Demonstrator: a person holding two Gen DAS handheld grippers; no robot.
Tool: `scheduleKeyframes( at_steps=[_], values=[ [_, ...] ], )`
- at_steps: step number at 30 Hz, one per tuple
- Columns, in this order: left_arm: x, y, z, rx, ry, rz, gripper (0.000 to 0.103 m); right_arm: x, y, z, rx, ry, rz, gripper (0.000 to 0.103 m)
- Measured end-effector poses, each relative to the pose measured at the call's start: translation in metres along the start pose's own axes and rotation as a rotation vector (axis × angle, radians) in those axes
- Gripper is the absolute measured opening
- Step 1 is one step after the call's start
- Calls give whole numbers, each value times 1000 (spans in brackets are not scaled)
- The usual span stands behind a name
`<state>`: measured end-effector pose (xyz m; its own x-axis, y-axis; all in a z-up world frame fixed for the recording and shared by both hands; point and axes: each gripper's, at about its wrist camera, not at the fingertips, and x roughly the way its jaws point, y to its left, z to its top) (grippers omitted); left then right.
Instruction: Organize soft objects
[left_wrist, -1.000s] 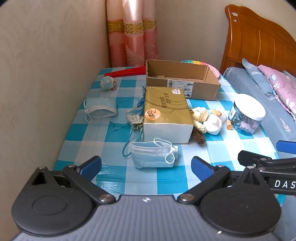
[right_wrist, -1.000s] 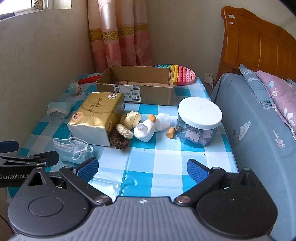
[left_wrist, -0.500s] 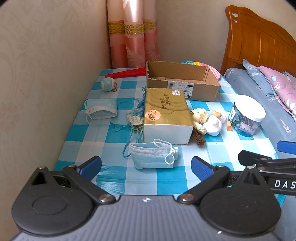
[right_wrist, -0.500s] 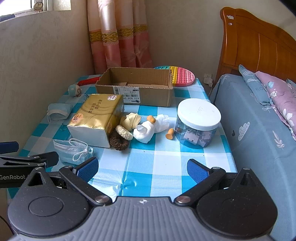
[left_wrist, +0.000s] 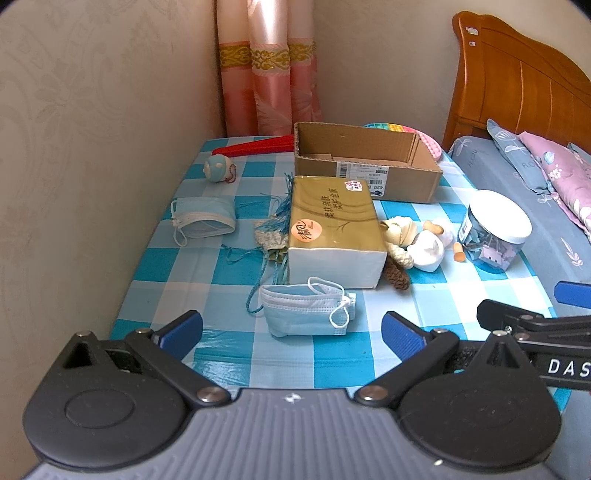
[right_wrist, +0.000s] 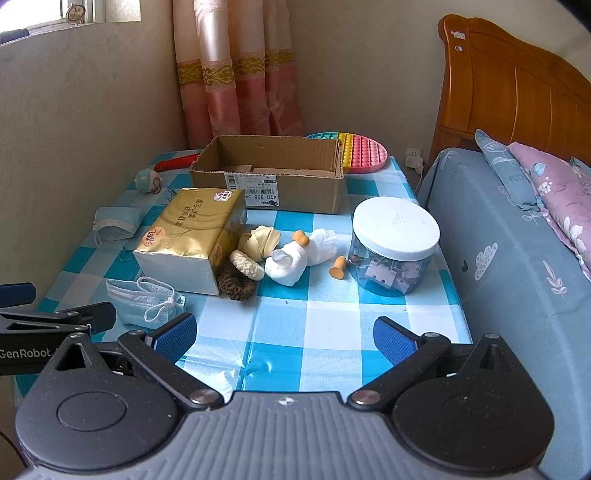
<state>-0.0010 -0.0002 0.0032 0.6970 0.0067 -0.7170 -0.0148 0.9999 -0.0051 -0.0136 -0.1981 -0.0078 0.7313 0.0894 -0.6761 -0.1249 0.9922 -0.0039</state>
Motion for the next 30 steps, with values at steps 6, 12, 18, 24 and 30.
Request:
scheduleKeyframes(
  at_steps=[6, 12, 18, 24, 30],
  values=[
    [-1, 2, 1, 0, -1, 4, 102, 0, 0, 0, 0, -2, -1, 103],
    [-1, 2, 1, 1, -3, 6, 102, -1, 0, 0, -1, -3, -2, 103],
    [-1, 3, 1, 0, -6, 8, 102, -1, 0, 1, -1, -4, -5, 103],
    [-1, 1, 1, -4, -13, 12, 102, -1, 0, 1, -1, -11, -11, 103],
    [-1, -3, 0, -1, -24, 21, 102, -1, -1, 0, 0, -12, -15, 103]
  ],
)
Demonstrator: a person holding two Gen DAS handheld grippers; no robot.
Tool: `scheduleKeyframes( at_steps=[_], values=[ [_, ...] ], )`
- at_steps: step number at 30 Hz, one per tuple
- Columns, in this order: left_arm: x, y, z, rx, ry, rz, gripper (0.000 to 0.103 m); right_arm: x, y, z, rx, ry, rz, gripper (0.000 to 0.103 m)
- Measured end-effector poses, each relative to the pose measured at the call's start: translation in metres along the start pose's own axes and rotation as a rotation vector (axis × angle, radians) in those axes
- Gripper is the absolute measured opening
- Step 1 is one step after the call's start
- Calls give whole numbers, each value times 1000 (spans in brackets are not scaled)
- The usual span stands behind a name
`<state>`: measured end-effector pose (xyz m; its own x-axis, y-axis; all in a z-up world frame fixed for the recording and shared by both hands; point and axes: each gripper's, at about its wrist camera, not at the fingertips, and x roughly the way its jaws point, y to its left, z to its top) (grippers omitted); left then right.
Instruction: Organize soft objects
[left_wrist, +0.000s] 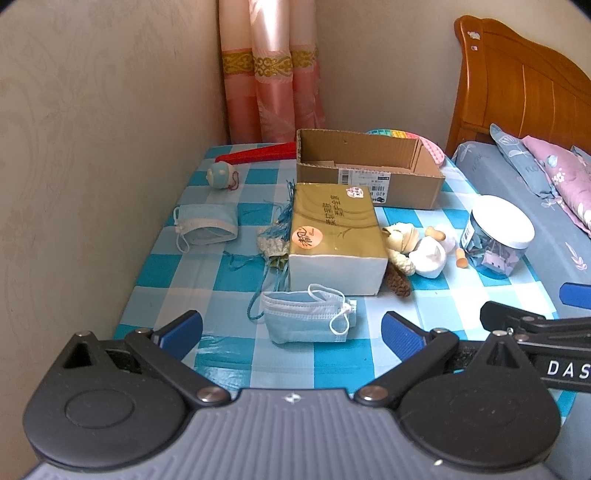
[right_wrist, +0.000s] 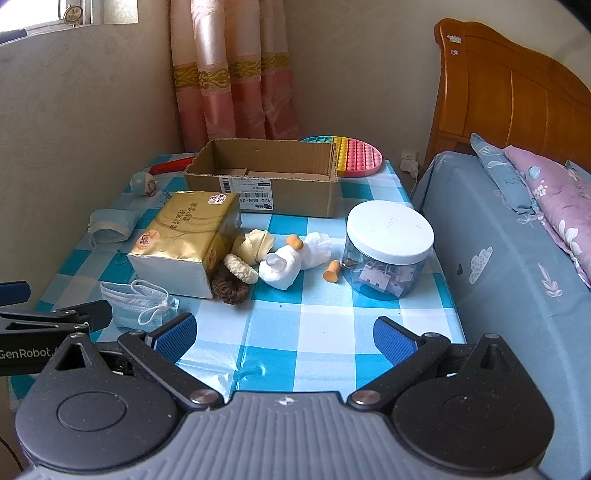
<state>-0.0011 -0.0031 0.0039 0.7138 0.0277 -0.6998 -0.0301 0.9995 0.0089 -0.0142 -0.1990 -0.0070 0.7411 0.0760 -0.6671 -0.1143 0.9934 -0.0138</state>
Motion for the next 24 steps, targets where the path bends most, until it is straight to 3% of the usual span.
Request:
scheduleKeyframes(
  at_steps=[13, 24],
  values=[
    [6, -6, 1, 36, -47, 1, 102, 4, -3, 0, 3, -7, -13, 103],
    [23, -4, -6, 40, -88, -48, 102, 13, -1, 0, -34, -4, 6, 103]
  ],
)
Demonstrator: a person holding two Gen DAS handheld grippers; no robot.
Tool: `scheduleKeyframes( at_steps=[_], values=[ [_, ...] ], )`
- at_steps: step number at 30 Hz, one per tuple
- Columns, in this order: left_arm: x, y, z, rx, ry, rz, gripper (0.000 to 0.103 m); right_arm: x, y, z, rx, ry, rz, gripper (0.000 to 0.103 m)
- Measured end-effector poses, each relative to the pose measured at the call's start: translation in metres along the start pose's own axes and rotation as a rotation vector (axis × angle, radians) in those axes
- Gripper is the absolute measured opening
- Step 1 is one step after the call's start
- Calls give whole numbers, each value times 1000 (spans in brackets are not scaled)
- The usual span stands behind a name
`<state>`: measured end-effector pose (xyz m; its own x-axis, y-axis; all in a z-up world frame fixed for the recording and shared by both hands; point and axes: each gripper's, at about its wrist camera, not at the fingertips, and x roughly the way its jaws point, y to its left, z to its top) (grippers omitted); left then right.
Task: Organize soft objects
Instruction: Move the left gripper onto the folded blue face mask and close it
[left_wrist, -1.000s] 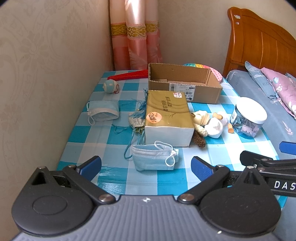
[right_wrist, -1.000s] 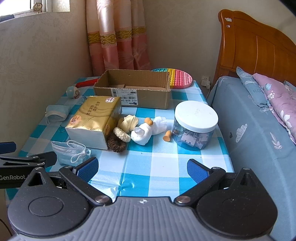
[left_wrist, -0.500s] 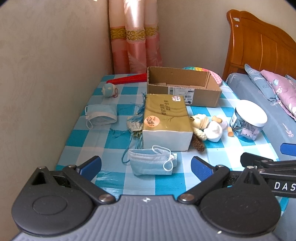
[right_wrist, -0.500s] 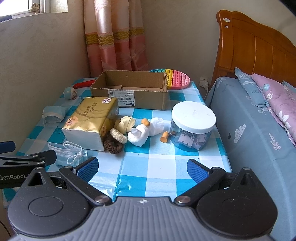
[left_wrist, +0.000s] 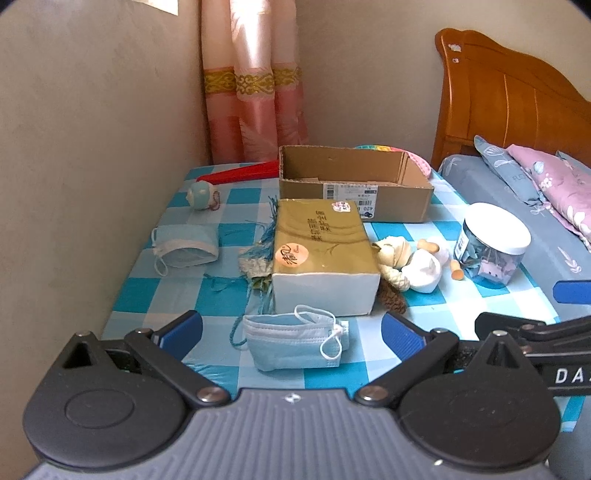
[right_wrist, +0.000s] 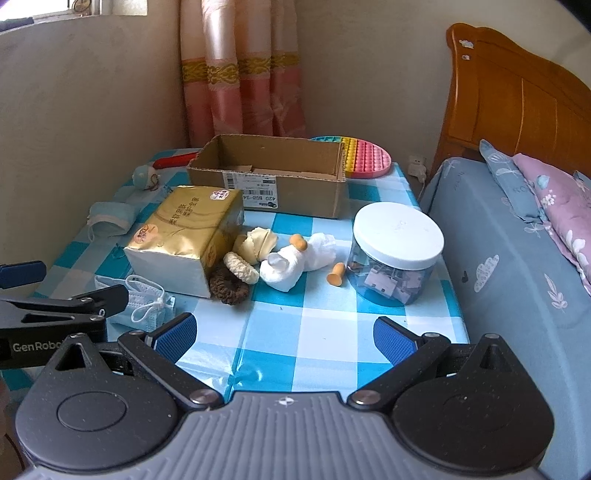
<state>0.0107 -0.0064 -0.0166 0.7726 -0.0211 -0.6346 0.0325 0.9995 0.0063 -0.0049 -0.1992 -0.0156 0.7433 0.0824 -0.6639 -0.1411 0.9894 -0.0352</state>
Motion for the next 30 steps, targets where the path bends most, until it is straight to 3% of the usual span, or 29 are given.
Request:
scheduleKeyframes(
  at_steps=[8, 20, 30],
  values=[
    [17, -6, -11, 77, -22, 1, 102, 10, -4, -2, -25, -20, 41, 103],
    [59, -2, -22, 10, 59, 6, 102, 36, -21, -17, -61, 17, 48, 103],
    [78, -9, -23, 11, 73, 41, 102, 53, -28, -18, -52, 40, 77, 103]
  ],
)
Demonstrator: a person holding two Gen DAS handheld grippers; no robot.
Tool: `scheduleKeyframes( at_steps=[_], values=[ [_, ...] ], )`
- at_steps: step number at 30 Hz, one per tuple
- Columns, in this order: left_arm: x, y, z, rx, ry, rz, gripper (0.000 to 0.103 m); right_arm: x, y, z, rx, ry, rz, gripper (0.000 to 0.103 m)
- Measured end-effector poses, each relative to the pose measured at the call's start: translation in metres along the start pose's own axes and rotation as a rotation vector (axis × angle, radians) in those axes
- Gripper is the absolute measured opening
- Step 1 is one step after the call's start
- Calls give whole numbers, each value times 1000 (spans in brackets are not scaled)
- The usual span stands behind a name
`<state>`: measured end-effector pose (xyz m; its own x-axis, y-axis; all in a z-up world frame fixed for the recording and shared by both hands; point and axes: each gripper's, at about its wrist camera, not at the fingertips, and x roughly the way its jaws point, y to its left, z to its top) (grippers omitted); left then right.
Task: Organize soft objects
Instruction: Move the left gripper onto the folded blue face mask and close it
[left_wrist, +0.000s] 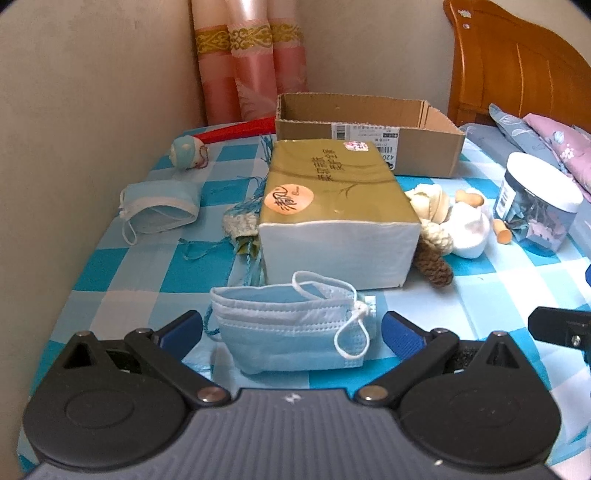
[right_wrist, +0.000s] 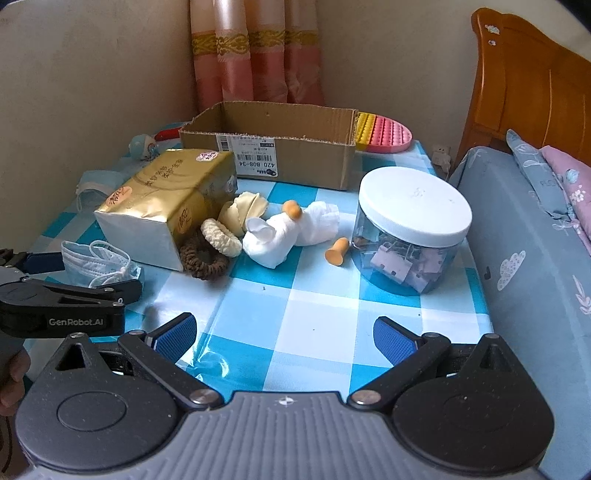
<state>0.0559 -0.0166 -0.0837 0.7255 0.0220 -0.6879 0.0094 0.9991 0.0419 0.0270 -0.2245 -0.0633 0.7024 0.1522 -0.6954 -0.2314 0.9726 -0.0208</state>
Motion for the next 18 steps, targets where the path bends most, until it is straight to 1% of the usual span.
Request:
scheduleKeyframes(
  at_steps=[5, 10, 14, 15, 17, 18],
  values=[
    [4, 0, 0, -20, 7, 4, 102, 5, -2, 0, -6, 7, 18, 103],
    [2, 1, 0, -31, -17, 9, 100, 9, -2, 3, -20, 3, 38, 103],
    [3, 3, 0, -34, -18, 21, 99, 11, 2, 5, -48, -5, 51, 103],
    [3, 4, 0, -40, -24, 27, 98, 12, 5, 5, -61, -6, 52, 103],
    [2, 5, 0, -41, -31, 24, 93, 13, 9, 5, -87, -9, 62, 103],
    [3, 5, 0, -40, -28, 17, 93, 14, 11, 5, -98, -12, 70, 103]
  ],
)
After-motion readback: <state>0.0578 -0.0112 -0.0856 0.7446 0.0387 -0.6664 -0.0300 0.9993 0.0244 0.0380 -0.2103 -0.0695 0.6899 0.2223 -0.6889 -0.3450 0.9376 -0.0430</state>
